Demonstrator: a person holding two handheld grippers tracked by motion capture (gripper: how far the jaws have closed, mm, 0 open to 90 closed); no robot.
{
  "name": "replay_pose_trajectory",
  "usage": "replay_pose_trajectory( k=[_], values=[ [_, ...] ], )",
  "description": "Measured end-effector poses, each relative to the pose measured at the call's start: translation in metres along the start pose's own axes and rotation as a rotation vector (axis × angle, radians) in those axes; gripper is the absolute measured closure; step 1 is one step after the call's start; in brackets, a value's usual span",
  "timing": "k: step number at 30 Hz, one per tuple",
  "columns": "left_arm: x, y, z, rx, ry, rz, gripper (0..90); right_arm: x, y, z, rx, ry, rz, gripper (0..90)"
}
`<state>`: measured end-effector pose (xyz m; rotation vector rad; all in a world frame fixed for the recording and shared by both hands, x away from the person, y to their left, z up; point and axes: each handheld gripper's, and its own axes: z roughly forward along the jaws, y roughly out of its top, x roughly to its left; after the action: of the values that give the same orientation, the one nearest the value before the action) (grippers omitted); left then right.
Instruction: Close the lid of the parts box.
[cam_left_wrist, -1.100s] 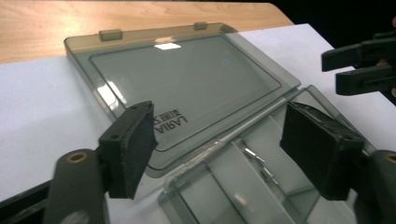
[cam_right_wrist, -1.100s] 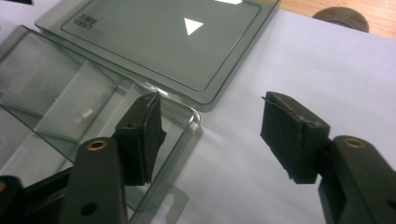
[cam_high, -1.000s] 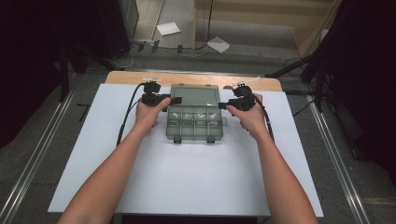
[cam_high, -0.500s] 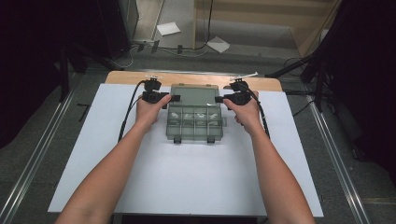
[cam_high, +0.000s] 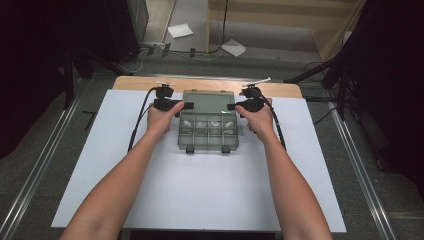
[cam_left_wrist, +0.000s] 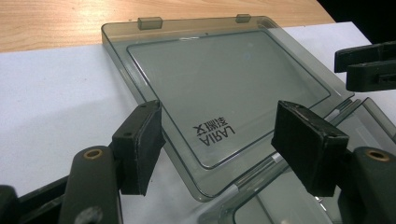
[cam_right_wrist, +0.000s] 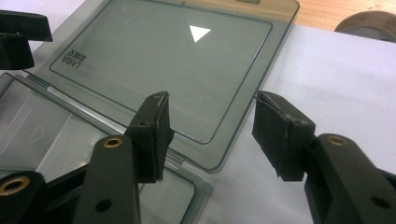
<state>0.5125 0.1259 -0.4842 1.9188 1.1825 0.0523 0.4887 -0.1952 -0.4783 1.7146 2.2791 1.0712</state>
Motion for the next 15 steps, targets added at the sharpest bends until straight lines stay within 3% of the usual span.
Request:
replay_pose_trajectory(
  k=[15],
  values=[
    [0.007,-0.003,0.008,-0.007,-0.001,-0.053,31.9,-0.009,-0.001,0.013,0.039,0.043,0.025,48.8]
  ],
)
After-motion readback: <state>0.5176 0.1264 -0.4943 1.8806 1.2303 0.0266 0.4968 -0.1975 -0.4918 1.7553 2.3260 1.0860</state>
